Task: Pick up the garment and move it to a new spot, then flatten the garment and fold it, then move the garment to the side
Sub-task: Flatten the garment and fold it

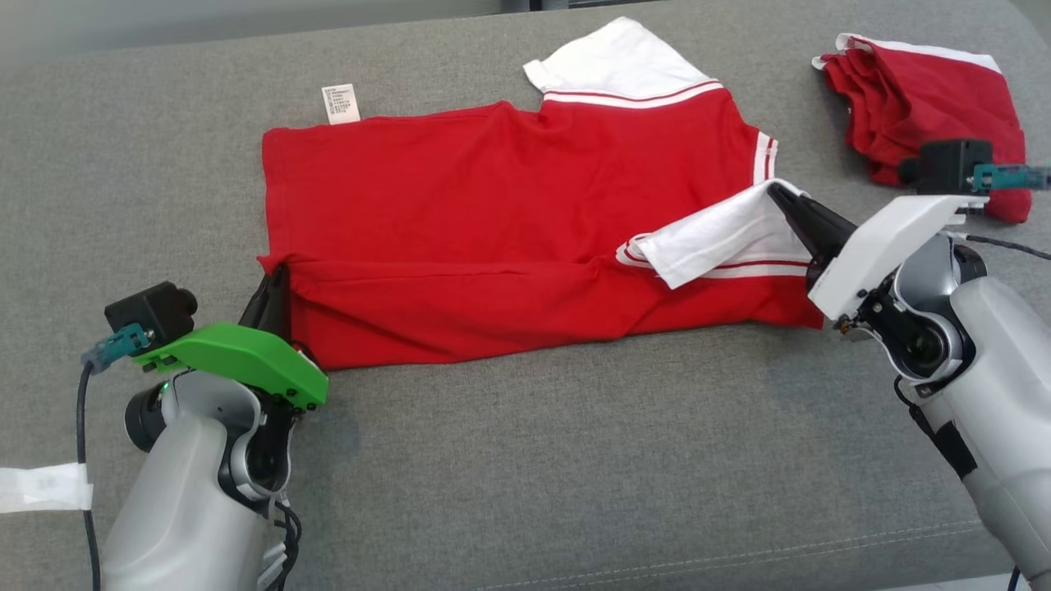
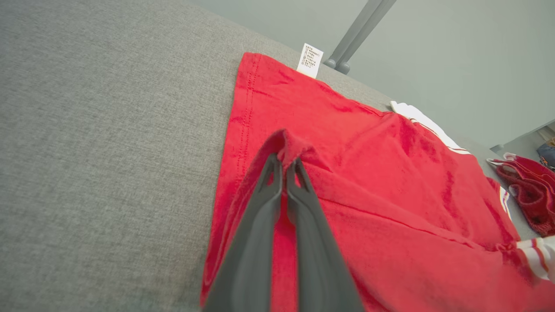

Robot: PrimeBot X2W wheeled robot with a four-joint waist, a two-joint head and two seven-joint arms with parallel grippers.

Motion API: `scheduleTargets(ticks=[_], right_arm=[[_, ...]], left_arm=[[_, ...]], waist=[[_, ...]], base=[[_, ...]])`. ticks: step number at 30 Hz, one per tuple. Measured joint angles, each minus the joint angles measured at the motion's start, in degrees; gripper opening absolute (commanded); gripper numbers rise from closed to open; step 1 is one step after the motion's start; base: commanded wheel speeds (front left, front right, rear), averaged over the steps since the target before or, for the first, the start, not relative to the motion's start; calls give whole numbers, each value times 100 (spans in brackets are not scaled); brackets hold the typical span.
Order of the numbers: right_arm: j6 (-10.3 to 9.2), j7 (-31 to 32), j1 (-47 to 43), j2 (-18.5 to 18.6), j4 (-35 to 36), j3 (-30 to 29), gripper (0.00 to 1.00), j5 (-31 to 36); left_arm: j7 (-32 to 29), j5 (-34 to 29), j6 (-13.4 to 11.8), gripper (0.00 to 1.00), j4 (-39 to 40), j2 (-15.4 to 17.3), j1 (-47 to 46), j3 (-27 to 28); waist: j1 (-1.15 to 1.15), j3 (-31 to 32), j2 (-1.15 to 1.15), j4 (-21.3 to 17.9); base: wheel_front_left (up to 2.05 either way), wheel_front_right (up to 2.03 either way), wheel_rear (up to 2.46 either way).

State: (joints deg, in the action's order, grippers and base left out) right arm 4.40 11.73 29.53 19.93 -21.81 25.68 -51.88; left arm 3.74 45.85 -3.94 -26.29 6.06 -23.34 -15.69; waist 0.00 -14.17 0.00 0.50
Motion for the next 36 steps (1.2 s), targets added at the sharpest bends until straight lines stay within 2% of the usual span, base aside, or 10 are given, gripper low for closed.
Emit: scheduleTargets(ticks=[3,4,5,6,7,8,9,20,26,36], right_arm=[[-46,102,284,-66,-270,86,0,91],[-47,102,360,-93,-357,87,11,115],[-49,102,427,-121,-444,86,34,140],[-60,101,485,-147,-528,86,43,165],[-91,101,547,-174,-614,90,84,201],[-94,100,605,-200,-682,96,100,225],[-94,97,667,-225,-749,100,100,253],[-78,-319,1151,-316,-1214,-27,100,365],[108,-831,1226,-244,-1178,-9,100,528],[165,-1714,590,-43,-936,242,100,964]], left_arm=[[0,-35,-11,0,-170,-48,-189,-36],[1,-35,-11,0,-238,-78,-254,-46],[2,-35,-11,0,-301,-112,-311,-59],[2,-42,-11,0,-350,-136,-361,-87],[2,-52,-11,22,-415,-156,-408,-100],[9,-52,-11,49,-474,-161,-438,-103],[20,-69,-11,100,-509,-161,-452,-103],[415,-179,112,100,-684,-143,-636,-86],[669,-176,287,100,-666,-135,-600,-38],[722,-8,402,100,-751,-114,285,60]], waist=[[0,-146,0,62],[0,-190,0,84],[0,-228,0,107],[0,-259,0,132],[0,-287,0,160],[0,-310,0,183],[0,-330,0,204],[0,-330,0,286],[0,-242,0,292],[0,68,0,282]], base=[[0,0,0],[0,0,0],[0,0,0],[0,0,0],[0,0,0],[0,0,0],[0,0,0],[0,0,0],[0,0,0],[0,0,0]])
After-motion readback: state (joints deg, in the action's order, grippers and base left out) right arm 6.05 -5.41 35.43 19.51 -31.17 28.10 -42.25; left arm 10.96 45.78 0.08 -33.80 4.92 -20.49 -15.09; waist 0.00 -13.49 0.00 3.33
